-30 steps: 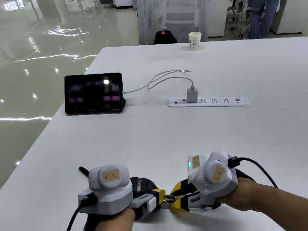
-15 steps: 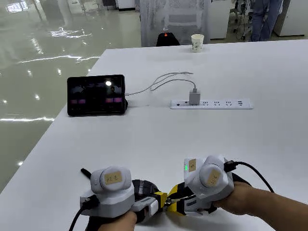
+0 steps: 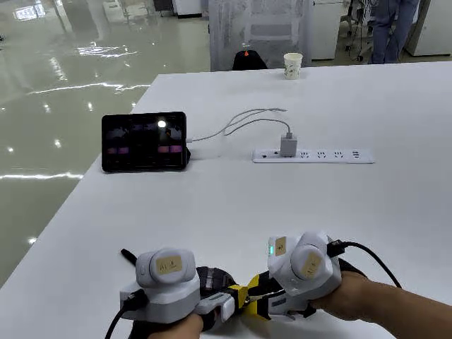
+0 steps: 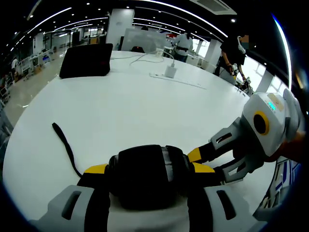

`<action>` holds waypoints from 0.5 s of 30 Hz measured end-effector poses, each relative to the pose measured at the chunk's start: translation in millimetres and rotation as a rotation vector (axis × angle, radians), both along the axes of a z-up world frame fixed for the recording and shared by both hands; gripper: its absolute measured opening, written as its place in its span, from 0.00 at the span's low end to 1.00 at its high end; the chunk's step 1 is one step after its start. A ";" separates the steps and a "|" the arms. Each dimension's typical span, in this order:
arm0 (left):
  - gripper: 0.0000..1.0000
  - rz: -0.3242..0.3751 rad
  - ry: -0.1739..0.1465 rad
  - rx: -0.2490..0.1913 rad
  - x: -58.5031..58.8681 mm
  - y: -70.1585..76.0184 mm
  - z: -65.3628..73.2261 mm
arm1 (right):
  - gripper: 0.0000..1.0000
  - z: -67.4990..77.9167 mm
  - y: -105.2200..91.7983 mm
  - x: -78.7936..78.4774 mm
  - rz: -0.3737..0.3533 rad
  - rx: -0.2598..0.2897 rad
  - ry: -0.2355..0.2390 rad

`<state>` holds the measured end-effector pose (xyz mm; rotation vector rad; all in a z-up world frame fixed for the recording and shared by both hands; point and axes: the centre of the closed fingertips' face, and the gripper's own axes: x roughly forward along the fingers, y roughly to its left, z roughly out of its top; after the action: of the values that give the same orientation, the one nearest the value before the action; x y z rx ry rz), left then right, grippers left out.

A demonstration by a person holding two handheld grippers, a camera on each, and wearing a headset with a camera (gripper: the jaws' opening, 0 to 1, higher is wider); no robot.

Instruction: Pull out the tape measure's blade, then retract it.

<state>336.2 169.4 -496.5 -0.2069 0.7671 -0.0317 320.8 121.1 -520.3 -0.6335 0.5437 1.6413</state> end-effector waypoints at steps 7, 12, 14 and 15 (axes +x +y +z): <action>0.61 -0.002 0.002 -0.001 0.4 -0.3 -0.2 | 0.11 0.0 0.0 -0.3 0.004 0.000 -0.005; 0.62 -0.001 0.000 0.000 0.2 -0.8 -0.1 | 0.11 0.0 0.2 -0.3 0.005 0.000 -0.013; 0.62 0.000 0.001 0.001 0.4 -0.8 -0.1 | 0.12 0.0 0.2 -0.3 0.003 -0.002 -0.013; 0.62 -0.001 0.002 -0.001 0.2 -1.0 -0.1 | 0.12 0.0 0.1 -0.4 0.003 -0.003 -0.014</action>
<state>336.4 168.4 -496.6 -0.2072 0.7689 -0.0324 320.4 121.2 -520.3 -0.6474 0.5351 1.6384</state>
